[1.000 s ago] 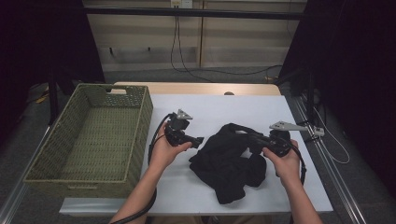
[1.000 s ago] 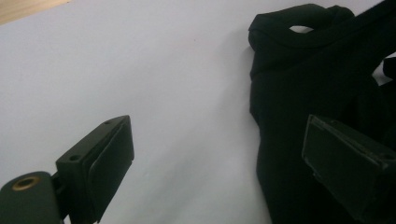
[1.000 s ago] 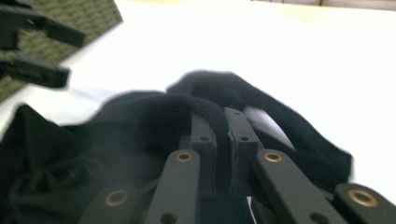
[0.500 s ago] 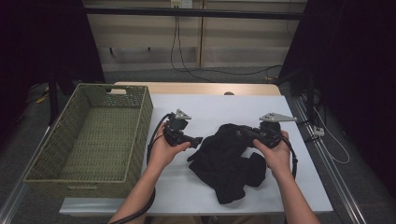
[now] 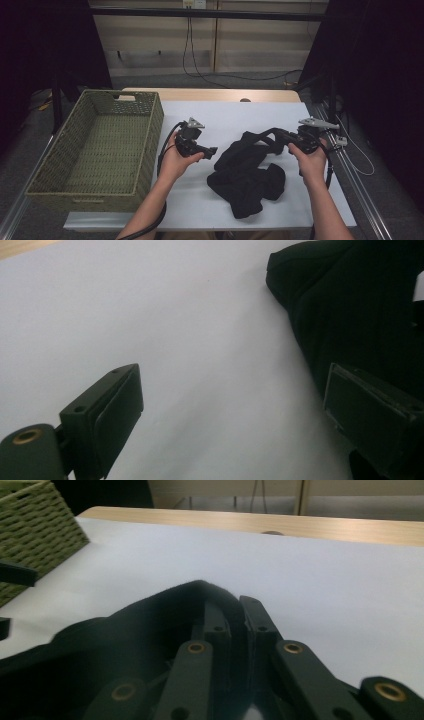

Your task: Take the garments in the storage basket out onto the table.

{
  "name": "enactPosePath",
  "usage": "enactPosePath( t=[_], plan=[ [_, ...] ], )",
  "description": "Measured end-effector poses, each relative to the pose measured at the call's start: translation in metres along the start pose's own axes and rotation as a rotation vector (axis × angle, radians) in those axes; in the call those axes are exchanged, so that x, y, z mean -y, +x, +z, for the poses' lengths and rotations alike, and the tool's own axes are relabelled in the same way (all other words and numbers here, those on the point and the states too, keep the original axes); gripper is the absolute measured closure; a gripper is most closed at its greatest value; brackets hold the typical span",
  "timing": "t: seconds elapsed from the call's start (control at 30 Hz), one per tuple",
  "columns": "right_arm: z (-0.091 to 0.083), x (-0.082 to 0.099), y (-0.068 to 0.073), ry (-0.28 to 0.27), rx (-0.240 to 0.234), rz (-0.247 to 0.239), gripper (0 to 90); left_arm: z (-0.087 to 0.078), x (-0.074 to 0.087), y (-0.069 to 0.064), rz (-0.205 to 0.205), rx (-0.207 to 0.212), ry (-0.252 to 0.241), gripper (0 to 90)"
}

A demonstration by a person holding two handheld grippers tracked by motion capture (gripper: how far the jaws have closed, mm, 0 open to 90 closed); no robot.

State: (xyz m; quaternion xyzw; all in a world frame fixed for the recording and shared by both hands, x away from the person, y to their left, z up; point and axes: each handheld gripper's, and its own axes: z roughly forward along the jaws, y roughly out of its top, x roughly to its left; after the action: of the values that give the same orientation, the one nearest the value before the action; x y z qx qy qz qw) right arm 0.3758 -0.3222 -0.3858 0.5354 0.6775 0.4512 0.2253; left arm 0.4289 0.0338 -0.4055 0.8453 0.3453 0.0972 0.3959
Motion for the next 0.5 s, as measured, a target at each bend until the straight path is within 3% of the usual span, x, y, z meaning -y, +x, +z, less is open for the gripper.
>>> enactPosePath(
  t=[0.17,0.37,0.5],
  plan=[
    [-0.012,0.005,-0.02,-0.011,0.049,0.036,83.3,0.0,0.0,0.0,-0.001,0.004,0.0,8.8],
    [-0.021,0.01,-0.039,0.0,0.133,0.034,83.0,0.001,0.0,0.0,0.005,-0.001,0.002,8.8],
    [-0.017,0.02,-0.043,0.063,0.128,0.027,80.3,0.001,0.0,-0.001,0.001,0.012,0.006,8.8]
  ],
)
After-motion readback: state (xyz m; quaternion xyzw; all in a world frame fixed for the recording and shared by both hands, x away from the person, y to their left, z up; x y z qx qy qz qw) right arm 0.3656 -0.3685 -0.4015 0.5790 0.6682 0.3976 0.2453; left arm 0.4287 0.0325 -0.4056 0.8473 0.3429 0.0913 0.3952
